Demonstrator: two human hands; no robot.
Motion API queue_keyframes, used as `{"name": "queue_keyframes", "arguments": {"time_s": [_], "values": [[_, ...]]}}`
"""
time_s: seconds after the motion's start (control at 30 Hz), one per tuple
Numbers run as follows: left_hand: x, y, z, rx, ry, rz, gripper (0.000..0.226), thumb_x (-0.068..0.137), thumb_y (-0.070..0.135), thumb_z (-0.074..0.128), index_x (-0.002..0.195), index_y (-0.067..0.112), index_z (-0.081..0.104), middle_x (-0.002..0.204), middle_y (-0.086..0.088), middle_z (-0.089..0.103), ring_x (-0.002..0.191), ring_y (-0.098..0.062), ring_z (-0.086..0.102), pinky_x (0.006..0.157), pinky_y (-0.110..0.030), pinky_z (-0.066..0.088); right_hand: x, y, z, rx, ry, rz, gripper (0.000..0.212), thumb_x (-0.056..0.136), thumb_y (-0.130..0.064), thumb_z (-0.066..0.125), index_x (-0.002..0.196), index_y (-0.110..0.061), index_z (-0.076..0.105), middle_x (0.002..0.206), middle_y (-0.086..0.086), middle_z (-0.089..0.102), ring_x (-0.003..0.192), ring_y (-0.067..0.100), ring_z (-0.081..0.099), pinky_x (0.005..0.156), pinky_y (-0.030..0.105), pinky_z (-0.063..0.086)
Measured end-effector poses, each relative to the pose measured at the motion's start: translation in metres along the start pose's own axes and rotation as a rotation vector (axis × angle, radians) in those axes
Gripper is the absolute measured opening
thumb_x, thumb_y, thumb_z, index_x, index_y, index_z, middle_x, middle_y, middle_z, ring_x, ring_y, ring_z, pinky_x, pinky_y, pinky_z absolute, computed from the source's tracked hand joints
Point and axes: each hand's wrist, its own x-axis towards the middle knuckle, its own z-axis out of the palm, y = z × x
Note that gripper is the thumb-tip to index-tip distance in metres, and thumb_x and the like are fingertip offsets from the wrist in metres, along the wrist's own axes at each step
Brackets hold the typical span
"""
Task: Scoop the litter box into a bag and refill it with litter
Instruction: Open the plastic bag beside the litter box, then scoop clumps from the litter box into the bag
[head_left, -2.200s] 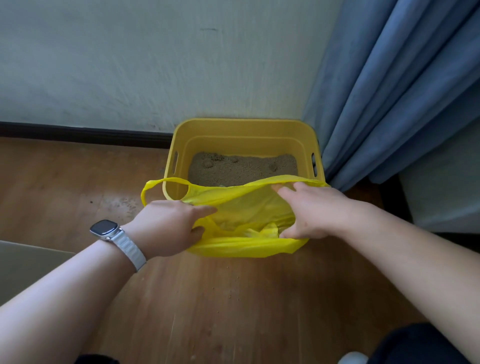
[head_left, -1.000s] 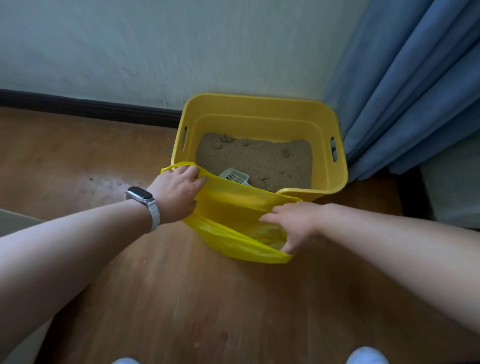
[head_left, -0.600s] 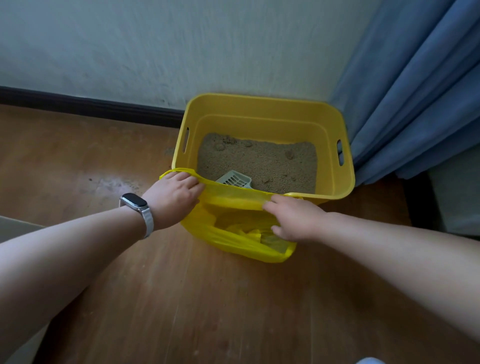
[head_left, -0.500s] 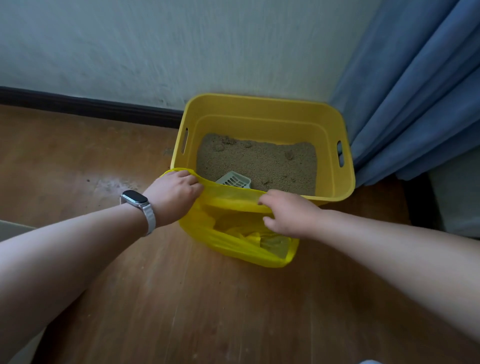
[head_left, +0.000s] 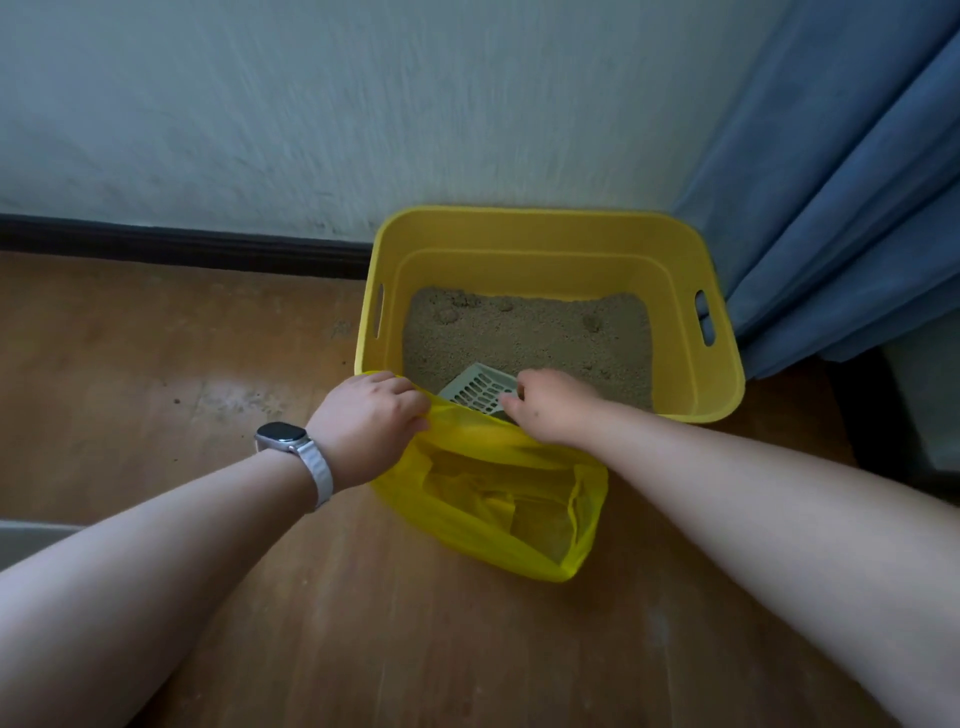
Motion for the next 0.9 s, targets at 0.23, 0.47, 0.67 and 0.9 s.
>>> {"name": "queue_keyframes", "arguments": {"time_s": [0.23,0.47,0.67,0.9], "values": [[-0.002,-0.008,0.007,-0.124,0.039,0.007,0.014,0.085,0.028,0.070,0.086,0.014,0.071,0.078,-0.001,0.066,0.073,-0.025,0.061,0.068,-0.034,0.050,0.027,-0.002,0.019,-0.023,-0.105,0.193,0.034,0.090,-0.030,0.058,0.118,-0.012,0.060,0.103,0.007,0.064,0.083,0.025,0.056,0.066,0.030,0.045],[-0.001,-0.011,0.006,-0.226,-0.002,-0.062,0.020,0.090,0.036,0.063,0.094,0.017,0.070,0.090,0.000,0.065,0.087,-0.023,0.060,0.073,-0.036,0.049,0.022,-0.005,0.016,0.000,0.019,0.159,0.017,0.088,-0.028,0.058,0.099,-0.015,0.062,0.086,0.004,0.060,0.079,0.027,0.057,0.059,0.029,0.039],[-0.002,-0.009,0.003,-0.216,-0.035,-0.083,0.021,0.091,0.037,0.060,0.097,0.018,0.069,0.094,0.001,0.065,0.090,-0.021,0.059,0.072,-0.031,0.046,0.000,0.013,-0.030,-0.113,-0.001,-0.050,0.021,0.091,-0.035,0.057,0.106,-0.021,0.063,0.082,0.000,0.062,0.070,0.019,0.057,0.055,0.033,0.040],[-0.001,-0.006,0.001,-0.203,-0.067,-0.113,0.018,0.090,0.035,0.063,0.095,0.019,0.069,0.090,0.003,0.063,0.086,-0.019,0.057,0.069,-0.027,0.040,-0.005,0.071,-0.103,-0.388,-0.032,0.007,0.027,0.093,-0.037,0.055,0.113,-0.022,0.065,0.083,-0.004,0.062,0.070,0.015,0.057,0.059,0.032,0.045]]}}
